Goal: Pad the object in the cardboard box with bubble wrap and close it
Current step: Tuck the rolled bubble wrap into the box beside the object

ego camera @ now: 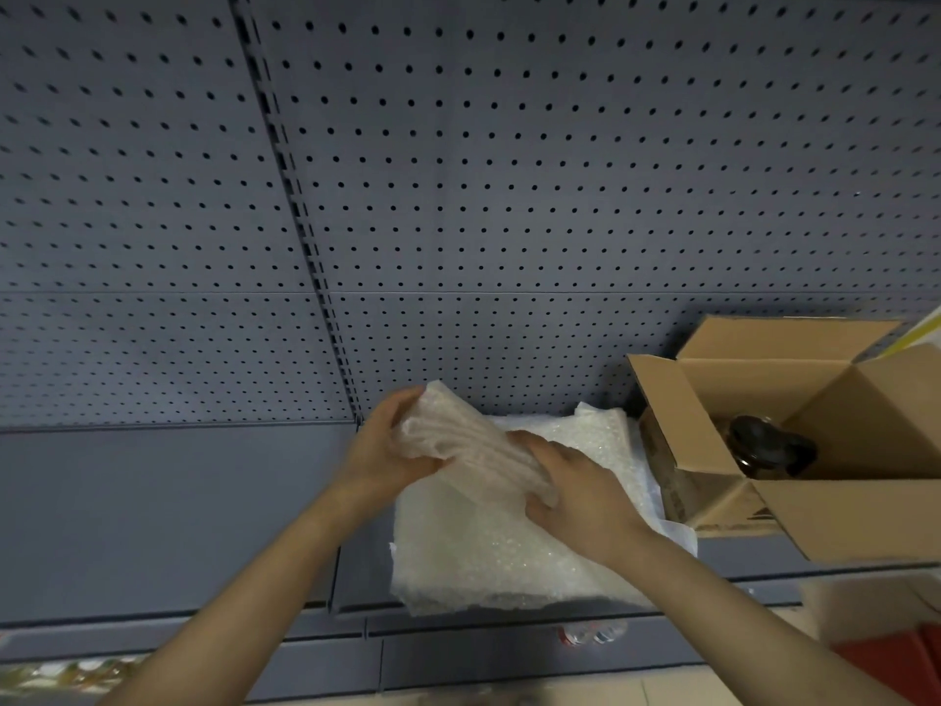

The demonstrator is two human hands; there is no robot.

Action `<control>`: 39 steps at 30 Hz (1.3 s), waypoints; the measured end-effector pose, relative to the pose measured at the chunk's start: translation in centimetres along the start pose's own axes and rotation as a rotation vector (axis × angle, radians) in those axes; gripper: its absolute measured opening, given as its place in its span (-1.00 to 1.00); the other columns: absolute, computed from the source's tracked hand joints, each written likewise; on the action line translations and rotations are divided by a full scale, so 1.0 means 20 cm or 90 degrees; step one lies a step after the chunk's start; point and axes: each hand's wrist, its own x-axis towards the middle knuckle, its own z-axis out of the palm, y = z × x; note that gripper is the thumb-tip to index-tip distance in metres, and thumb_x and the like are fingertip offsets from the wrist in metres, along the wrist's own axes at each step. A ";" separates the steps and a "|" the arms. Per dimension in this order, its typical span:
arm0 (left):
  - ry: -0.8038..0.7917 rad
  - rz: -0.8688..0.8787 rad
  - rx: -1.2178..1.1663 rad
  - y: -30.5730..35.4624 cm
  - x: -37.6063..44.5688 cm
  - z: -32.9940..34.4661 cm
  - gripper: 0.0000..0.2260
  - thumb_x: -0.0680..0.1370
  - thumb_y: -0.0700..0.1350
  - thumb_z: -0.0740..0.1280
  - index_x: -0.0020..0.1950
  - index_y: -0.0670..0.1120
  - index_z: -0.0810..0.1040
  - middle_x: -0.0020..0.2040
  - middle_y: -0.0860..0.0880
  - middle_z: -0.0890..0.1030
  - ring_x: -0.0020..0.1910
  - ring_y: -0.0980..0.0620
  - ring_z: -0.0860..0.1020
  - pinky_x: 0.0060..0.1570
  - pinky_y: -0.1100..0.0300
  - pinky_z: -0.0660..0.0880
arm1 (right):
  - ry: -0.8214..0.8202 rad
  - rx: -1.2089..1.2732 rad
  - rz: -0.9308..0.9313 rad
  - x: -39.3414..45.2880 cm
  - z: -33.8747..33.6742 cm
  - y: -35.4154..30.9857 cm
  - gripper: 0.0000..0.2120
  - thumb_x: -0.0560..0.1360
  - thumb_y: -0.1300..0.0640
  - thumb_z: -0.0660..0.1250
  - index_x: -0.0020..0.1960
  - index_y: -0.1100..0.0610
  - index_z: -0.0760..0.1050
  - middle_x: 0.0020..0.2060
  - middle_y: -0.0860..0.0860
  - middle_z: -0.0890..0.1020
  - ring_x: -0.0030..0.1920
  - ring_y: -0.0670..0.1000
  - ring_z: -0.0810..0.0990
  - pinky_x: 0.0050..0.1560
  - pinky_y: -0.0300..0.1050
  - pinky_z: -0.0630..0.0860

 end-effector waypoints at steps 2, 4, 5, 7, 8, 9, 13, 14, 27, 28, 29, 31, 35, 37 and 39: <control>-0.014 0.058 0.080 0.10 0.00 -0.02 -0.34 0.35 -0.17 0.54 0.35 0.10 0.32 0.20 0.12 0.44 0.15 0.16 0.43 0.07 0.37 0.39 | 0.010 -0.021 -0.010 0.01 -0.09 -0.02 -0.37 0.43 0.05 0.31 0.43 -0.18 0.16 0.11 -0.02 0.56 0.04 0.06 0.54 -0.16 -0.12 0.46; -0.037 0.106 0.135 0.23 0.02 -0.07 -0.26 0.36 -0.12 0.54 0.41 0.18 0.24 0.26 0.14 0.38 0.20 0.22 0.38 0.16 0.35 0.36 | 0.030 -0.049 -0.029 0.01 -0.22 -0.06 -0.39 0.43 0.07 0.31 0.42 -0.16 0.20 0.12 0.00 0.57 0.04 0.07 0.56 -0.16 -0.10 0.46; -0.055 0.133 0.148 0.30 0.03 -0.10 -0.23 0.35 -0.11 0.54 0.42 0.24 0.21 0.29 0.16 0.36 0.24 0.23 0.36 0.20 0.33 0.36 | 0.045 -0.070 -0.040 0.01 -0.29 -0.09 -0.40 0.43 0.07 0.30 0.41 -0.17 0.20 0.12 0.00 0.57 0.04 0.08 0.56 -0.15 -0.09 0.48; -0.108 0.172 0.177 0.45 0.04 -0.16 -0.20 0.31 -0.04 0.55 0.38 0.36 0.19 0.32 0.24 0.36 0.24 0.31 0.38 0.11 0.39 0.45 | 0.082 -0.122 -0.057 0.01 -0.45 -0.12 -0.40 0.41 0.07 0.29 0.39 -0.20 0.20 0.11 -0.01 0.58 0.04 0.09 0.57 -0.07 -0.02 0.54; -0.140 0.182 0.189 0.52 0.05 -0.17 -0.20 0.27 0.05 0.55 0.36 0.41 0.19 0.29 0.30 0.37 0.22 0.35 0.41 0.01 0.43 0.49 | 0.100 -0.151 -0.062 0.00 -0.53 -0.12 -0.40 0.40 0.07 0.28 0.39 -0.21 0.20 0.12 -0.01 0.58 0.05 0.09 0.57 -0.04 0.00 0.55; -0.168 0.189 0.193 0.59 0.05 -0.17 -0.19 0.21 0.14 0.55 0.34 0.44 0.20 0.25 0.35 0.38 0.20 0.41 0.40 -0.04 0.46 0.50 | 0.112 -0.182 -0.064 -0.01 -0.60 -0.11 -0.38 0.39 0.07 0.28 0.40 -0.22 0.21 0.12 -0.02 0.58 0.07 0.09 0.57 -0.02 -0.01 0.54; -0.201 0.210 0.213 0.73 0.12 -0.02 -0.21 0.16 0.23 0.54 0.30 0.45 0.25 0.17 0.39 0.42 0.22 0.40 0.38 0.19 0.27 0.40 | 0.112 -0.249 -0.037 -0.08 -0.82 0.02 -0.36 0.38 0.06 0.28 0.41 -0.25 0.21 0.15 -0.04 0.59 0.07 0.09 0.58 -0.06 -0.03 0.53; -0.206 0.217 0.217 0.75 0.14 0.05 -0.25 0.20 0.18 0.53 0.30 0.43 0.27 0.18 0.37 0.42 0.21 0.35 0.41 0.20 0.24 0.42 | 0.110 -0.254 -0.025 -0.10 -0.85 0.08 -0.36 0.38 0.06 0.28 0.40 -0.25 0.21 0.13 -0.03 0.59 0.06 0.09 0.58 -0.05 -0.02 0.54; -0.214 0.220 0.242 0.96 0.36 1.05 -0.61 0.42 -0.01 0.47 0.19 0.24 0.50 0.11 0.20 0.45 0.07 0.28 0.46 -0.04 0.37 0.44 | 0.130 -0.316 -0.019 -0.37 -1.22 1.00 -0.46 0.39 -0.07 0.36 0.36 -0.10 0.38 0.14 -0.05 0.61 0.14 0.05 0.58 -0.03 -0.05 0.54; -0.206 0.208 0.237 0.98 0.36 1.13 -0.63 0.43 -0.04 0.47 0.18 0.21 0.52 0.09 0.19 0.46 0.05 0.26 0.48 -0.06 0.35 0.47 | 0.139 -0.329 -0.039 -0.38 -1.23 1.10 -0.47 0.36 -0.08 0.38 0.32 -0.06 0.43 0.06 -0.03 0.65 0.06 0.07 0.62 -0.10 -0.08 0.55; -0.200 0.194 0.231 1.00 0.37 1.20 -0.65 0.43 -0.06 0.47 0.17 0.17 0.54 0.07 0.18 0.46 0.03 0.25 0.49 -0.07 0.34 0.49 | 0.151 -0.336 -0.055 -0.40 -1.25 1.19 -0.47 0.33 -0.10 0.39 0.28 -0.04 0.44 -0.02 -0.01 0.67 -0.03 0.08 0.65 -0.17 -0.13 0.55; -0.194 0.166 0.212 1.01 0.38 1.33 -0.68 0.43 -0.11 0.48 0.15 0.11 0.57 0.07 0.15 0.49 0.02 0.24 0.51 -0.02 0.34 0.48 | 0.153 -0.368 -0.078 -0.44 -1.28 1.35 -0.41 0.29 -0.14 0.38 0.29 -0.03 0.40 -0.07 -0.02 0.67 -0.11 0.06 0.66 -0.18 -0.16 0.55; -0.200 0.108 0.169 0.99 0.39 1.54 -0.71 0.42 -0.14 0.49 0.11 0.07 0.60 0.09 0.13 0.55 0.06 0.22 0.54 0.09 0.28 0.48 | 0.033 -0.379 -0.099 -0.49 -1.32 1.60 -0.24 0.32 -0.12 0.40 0.45 -0.06 0.19 0.18 -0.02 0.58 0.11 0.07 0.59 0.10 -0.05 0.52; -0.214 0.072 0.158 0.96 0.40 1.61 -0.72 0.42 -0.14 0.49 0.11 0.07 0.60 0.12 0.12 0.56 0.08 0.21 0.53 0.12 0.26 0.48 | -0.048 -0.330 -0.065 -0.49 -1.34 1.67 -0.33 0.46 -0.08 0.31 0.49 -0.09 0.12 0.32 -0.04 0.46 0.25 0.03 0.49 0.21 -0.10 0.41; -0.233 0.041 0.149 0.94 0.41 1.66 -0.71 0.44 -0.17 0.47 0.12 0.07 0.59 0.12 0.14 0.56 0.09 0.22 0.51 0.10 0.29 0.48 | -0.121 -0.330 -0.039 -0.47 -1.37 1.70 -0.46 0.51 -0.09 0.21 0.45 -0.16 0.17 0.29 -0.09 0.46 0.23 -0.01 0.47 0.18 -0.14 0.43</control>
